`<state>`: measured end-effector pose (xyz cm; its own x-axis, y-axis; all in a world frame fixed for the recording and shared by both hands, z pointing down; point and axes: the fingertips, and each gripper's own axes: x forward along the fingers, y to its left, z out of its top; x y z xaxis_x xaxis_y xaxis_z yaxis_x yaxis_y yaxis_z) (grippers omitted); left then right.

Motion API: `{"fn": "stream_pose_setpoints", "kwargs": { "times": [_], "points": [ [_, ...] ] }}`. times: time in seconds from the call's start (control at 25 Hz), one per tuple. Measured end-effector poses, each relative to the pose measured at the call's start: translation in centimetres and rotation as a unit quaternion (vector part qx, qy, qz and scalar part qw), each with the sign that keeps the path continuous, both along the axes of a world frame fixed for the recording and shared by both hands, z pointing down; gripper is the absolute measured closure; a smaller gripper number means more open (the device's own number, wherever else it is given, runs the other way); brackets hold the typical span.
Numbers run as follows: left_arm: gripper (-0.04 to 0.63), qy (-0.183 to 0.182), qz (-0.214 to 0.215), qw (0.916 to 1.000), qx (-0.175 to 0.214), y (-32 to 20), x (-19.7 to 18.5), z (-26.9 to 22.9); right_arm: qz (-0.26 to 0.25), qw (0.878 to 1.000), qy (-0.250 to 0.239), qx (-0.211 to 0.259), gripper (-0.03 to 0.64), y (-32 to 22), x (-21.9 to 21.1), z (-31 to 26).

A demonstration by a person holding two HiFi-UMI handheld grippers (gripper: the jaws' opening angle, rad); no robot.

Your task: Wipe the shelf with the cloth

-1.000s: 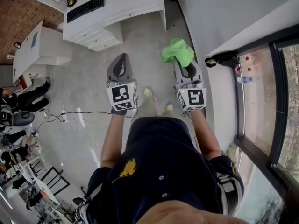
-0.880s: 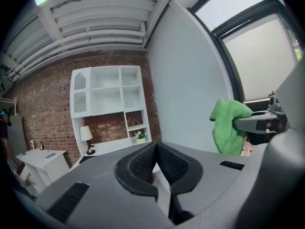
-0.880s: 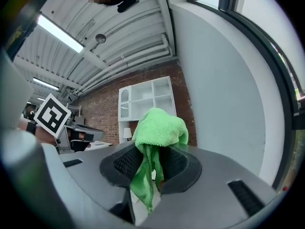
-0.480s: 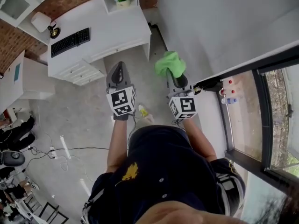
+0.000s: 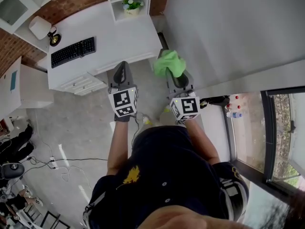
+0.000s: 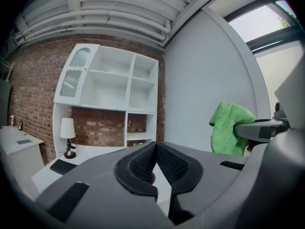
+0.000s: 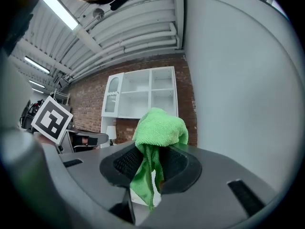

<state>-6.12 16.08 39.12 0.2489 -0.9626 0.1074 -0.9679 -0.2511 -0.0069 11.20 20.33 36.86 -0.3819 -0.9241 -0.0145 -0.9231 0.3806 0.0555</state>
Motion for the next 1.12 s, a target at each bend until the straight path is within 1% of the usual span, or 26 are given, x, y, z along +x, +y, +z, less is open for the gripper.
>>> {"fn": "stream_pose_setpoints", "kwargs": {
  "times": [0.24,0.52,0.6,0.72,0.84,0.92,1.0,1.12],
  "points": [
    [0.577,-0.009,-0.007,0.9999,0.006,-4.1,-1.0,-0.4,-0.009,1.000,-0.008,0.005,0.512,-4.7,-0.9,-0.2],
    [0.577,-0.024,-0.043,0.9988,0.005,-10.5,-2.1,-0.2,-0.041,0.999,-0.016,0.009,0.512,-12.7,-1.4,0.4],
    [0.577,-0.024,-0.045,0.9987,-0.001,-12.7,-1.4,-0.1,-0.052,0.998,-0.019,0.002,0.512,-15.6,-1.5,0.8],
    [0.577,-0.021,-0.036,0.9991,-0.005,-16.0,1.1,-0.6,-0.071,0.997,-0.022,-0.011,0.512,-20.3,-1.7,0.5],
    [0.577,-0.032,-0.055,0.9978,-0.018,-19.2,2.9,-1.0,-0.091,0.995,-0.032,-0.017,0.512,-23.9,-0.7,-0.3],
    [0.577,-0.042,-0.057,0.9971,-0.028,-20.8,4.1,-1.2,-0.099,0.994,-0.037,-0.028,0.512,-25.7,0.5,-0.2],
    [0.577,-0.047,-0.061,0.9965,-0.032,-22.3,4.7,-1.0,-0.104,0.993,-0.036,-0.047,0.512,-27.7,1.4,1.0],
    [0.577,-0.049,-0.066,0.9958,-0.042,-24.5,5.3,0.3,-0.117,0.990,-0.027,-0.079,0.512,-30.6,1.7,3.9]
  ]
}}
